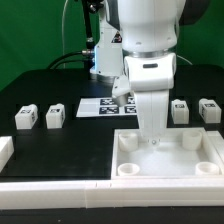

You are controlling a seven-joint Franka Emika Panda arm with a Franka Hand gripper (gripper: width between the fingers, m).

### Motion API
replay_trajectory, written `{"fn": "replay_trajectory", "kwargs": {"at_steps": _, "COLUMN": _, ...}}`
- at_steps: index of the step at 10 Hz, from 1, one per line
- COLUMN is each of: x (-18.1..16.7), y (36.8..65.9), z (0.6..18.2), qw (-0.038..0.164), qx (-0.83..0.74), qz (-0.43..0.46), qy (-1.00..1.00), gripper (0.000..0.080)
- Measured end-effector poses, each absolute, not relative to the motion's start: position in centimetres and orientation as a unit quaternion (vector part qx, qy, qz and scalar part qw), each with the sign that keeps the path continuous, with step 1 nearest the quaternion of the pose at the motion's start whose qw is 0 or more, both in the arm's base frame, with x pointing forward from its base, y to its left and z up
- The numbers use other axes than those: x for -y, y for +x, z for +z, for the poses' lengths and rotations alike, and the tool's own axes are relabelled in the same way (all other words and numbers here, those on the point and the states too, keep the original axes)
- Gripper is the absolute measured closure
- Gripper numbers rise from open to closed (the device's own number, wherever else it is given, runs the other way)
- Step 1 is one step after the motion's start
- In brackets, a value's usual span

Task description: Assemble one leg

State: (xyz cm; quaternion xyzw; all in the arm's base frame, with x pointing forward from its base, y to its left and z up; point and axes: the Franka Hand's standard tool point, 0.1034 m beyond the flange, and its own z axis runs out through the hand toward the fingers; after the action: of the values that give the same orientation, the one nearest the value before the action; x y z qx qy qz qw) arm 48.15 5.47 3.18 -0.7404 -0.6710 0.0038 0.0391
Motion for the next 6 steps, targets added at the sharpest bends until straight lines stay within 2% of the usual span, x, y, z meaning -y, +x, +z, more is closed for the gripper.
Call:
{"fn": "replay_trajectory", "kwargs": {"at_steps": 2, "x": -5.4, "y": 47.4, "z": 5.4, "qw": 0.027, "qx": 0.648, "qz": 0.0, "qy": -0.761, "gripper": 0.015}}
{"fn": "replay_trajectory", "kwargs": {"at_steps": 3, "x": -5.4, "y": 47.2, "z": 5.9, "qw": 0.023, "qx": 0.639, "qz": -0.001, "qy": -0.769, "gripper": 0.015}}
{"fn": "replay_trajectory", "kwargs": {"at_steps": 4, "x": -5.4, "y": 47.1, "z": 6.3, "qw": 0.021, "qx": 0.627, "qz": -0.002, "qy": -0.779, "gripper": 0.015}}
{"fn": "replay_trajectory", "kwargs": {"at_steps": 6, "x": -5.3, "y": 47.0, "z": 6.0, "qw": 0.023, "qx": 0.612, "qz": 0.0, "qy": -0.791, "gripper": 0.015}}
